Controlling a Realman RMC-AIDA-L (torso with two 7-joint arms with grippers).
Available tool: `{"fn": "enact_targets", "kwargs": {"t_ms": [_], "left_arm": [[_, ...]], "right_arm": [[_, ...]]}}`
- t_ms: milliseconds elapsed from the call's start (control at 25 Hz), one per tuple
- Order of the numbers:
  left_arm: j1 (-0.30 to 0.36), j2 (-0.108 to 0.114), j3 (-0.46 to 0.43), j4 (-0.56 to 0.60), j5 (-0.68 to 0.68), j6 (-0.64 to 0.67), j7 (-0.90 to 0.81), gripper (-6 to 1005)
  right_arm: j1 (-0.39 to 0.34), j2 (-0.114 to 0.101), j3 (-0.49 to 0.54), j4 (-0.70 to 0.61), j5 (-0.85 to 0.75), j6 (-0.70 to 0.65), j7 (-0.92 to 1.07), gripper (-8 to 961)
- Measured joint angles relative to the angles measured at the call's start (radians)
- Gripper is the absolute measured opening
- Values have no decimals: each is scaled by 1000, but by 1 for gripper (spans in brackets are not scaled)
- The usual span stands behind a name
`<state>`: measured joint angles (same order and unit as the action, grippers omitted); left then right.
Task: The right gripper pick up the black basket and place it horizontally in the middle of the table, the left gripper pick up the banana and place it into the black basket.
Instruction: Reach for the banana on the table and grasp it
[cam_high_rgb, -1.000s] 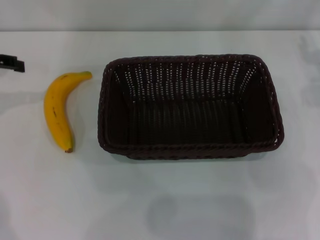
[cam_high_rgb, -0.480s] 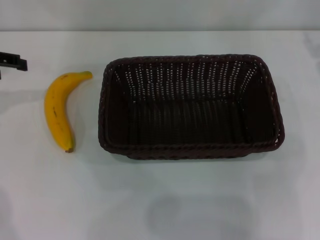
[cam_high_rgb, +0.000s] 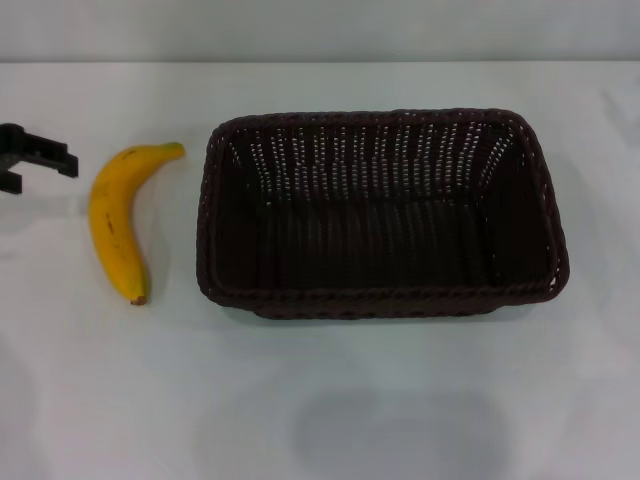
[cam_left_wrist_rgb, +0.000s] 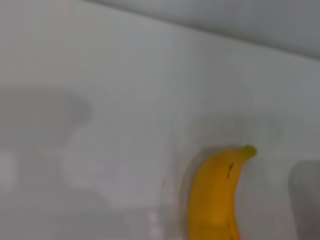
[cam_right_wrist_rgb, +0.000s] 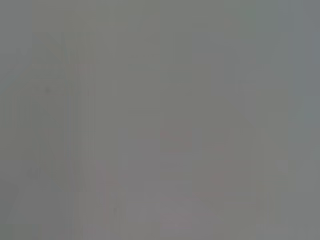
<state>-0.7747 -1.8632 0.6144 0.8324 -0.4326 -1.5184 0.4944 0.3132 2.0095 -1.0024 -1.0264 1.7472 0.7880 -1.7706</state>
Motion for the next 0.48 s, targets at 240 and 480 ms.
{"fn": "enact_targets", "kwargs": {"t_ms": [240,480], "left_arm": [[-42,-14,52,-57,29,15,-104,870],[-58,-37,54,-91,32,55,-157,870]], "right_arm": [[-3,1,-16,166,209,90,-290,543],[-10,1,-7,240,291,167,-411,544]]}}
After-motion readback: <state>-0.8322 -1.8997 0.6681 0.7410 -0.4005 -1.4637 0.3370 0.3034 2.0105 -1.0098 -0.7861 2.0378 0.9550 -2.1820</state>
